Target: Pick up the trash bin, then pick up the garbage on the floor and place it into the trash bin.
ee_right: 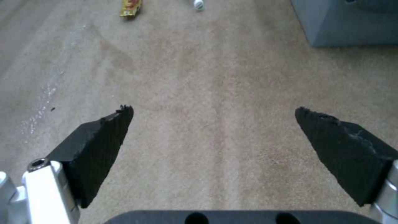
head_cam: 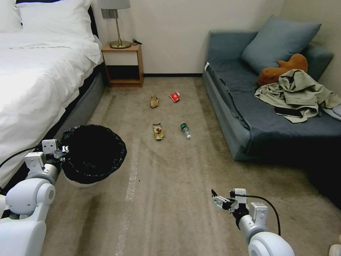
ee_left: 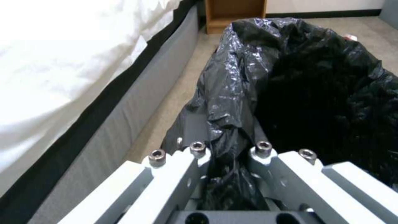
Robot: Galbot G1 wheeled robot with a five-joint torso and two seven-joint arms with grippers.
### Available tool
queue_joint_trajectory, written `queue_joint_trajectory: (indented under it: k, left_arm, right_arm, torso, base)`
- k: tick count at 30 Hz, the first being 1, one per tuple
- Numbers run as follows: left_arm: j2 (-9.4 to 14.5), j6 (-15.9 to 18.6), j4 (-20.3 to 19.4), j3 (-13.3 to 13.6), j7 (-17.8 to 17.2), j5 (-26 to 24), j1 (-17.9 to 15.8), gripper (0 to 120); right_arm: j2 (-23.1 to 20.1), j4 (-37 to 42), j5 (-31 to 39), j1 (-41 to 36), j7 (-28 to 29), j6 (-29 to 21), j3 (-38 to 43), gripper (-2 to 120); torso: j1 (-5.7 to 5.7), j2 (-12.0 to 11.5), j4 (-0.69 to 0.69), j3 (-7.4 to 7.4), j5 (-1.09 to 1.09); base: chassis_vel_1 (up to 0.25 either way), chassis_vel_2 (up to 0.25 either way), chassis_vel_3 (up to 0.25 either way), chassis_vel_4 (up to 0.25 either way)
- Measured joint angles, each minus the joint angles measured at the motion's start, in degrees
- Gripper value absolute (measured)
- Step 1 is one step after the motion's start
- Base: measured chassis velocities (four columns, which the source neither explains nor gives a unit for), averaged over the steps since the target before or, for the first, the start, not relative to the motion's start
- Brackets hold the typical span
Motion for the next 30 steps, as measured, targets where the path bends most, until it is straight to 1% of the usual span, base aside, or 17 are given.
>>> queue_joint_trajectory:
  k: [3,4,6,7,9,11,12,14,22,30]
  left_arm:
    - [-0.3,0.0,-0.3,0.2,0.3,0.4,0.1,4]
    - [-0.4,0.0,-0.7,0.3,1.5,1.1,0.4,4]
    - [-0.4,0.0,-0.9,0.3,2.1,1.6,0.8,4]
    - [-0.3,-0.1,-0.9,0.2,3.3,2.3,1.2,4]
    - [-0.2,-0.5,-0.9,0.1,3.9,2.7,1.5,4]
    - [0.0,-1.9,-0.7,-0.2,5.4,3.6,1.9,4]
    - [0.0,-1.9,-0.7,-0.2,5.4,3.6,1.9,4]
    - [0.1,-2.9,-0.3,-0.4,6.6,4.2,2.1,4]
    - [0.3,-3.5,0.2,-0.8,7.6,5.2,2.6,4]
    - [-0.3,-3.4,0.2,-0.8,7.9,6.0,3.4,4]
  right_arm:
    - [-0.1,-0.6,0.4,0.4,0.1,0.0,-0.2,100]
    - [-0.4,-1.2,0.8,0.6,0.1,0.2,-0.5,100]
    - [-0.6,-1.5,0.8,0.7,0.0,0.6,-0.7,100]
    - [-1.0,-2.0,0.8,0.8,-0.2,1.0,-0.9,100]
    - [-1.2,-2.2,0.9,0.9,-0.3,1.2,-0.9,100]
    - [-1.6,-2.7,1.1,1.3,-0.5,1.4,-1.0,100]
    - [-1.6,-2.7,1.1,1.3,-0.5,1.4,-1.0,100]
    - [-1.9,-3.0,1.1,1.6,-0.7,1.6,-0.9,100]
    - [-1.9,-3.6,0.7,1.4,-1.3,3.2,-0.9,100]
    - [-1.4,-4.2,0.4,1.4,-1.7,4.4,-0.8,100]
  torso:
    - [0.0,0.0,0.0,0.0,0.0]
    - [0.0,0.0,-0.01,0.0,0.0]
    - [0.0,0.0,0.0,0.0,0.0]
    - [0.0,0.0,0.0,0.0,0.0]
    - [0.0,0.0,0.0,0.0,0.0]
    - [0.0,0.0,0.0,0.0,0.0]
    - [0.0,0.0,0.0,0.0,0.0]
    - [0.0,0.0,0.0,0.0,0.0]
    - [0.0,0.0,0.0,0.0,0.0]
    - [0.0,0.0,0.0,0.0,0.0]
  base:
    - [0.0,0.0,0.0,0.0]
    - [0.0,0.0,0.0,0.0]
    - [0.0,0.0,0.0,0.0]
    - [0.0,0.0,0.0,0.0]
    - [0.0,0.0,0.0,0.0]
    - [0.0,0.0,0.0,0.0]
    - [0.0,0.0,0.0,0.0]
    - [0.0,0.0,0.0,0.0]
    - [0.0,0.0,0.0,0.0]
    - [0.0,0.0,0.0,0.0]
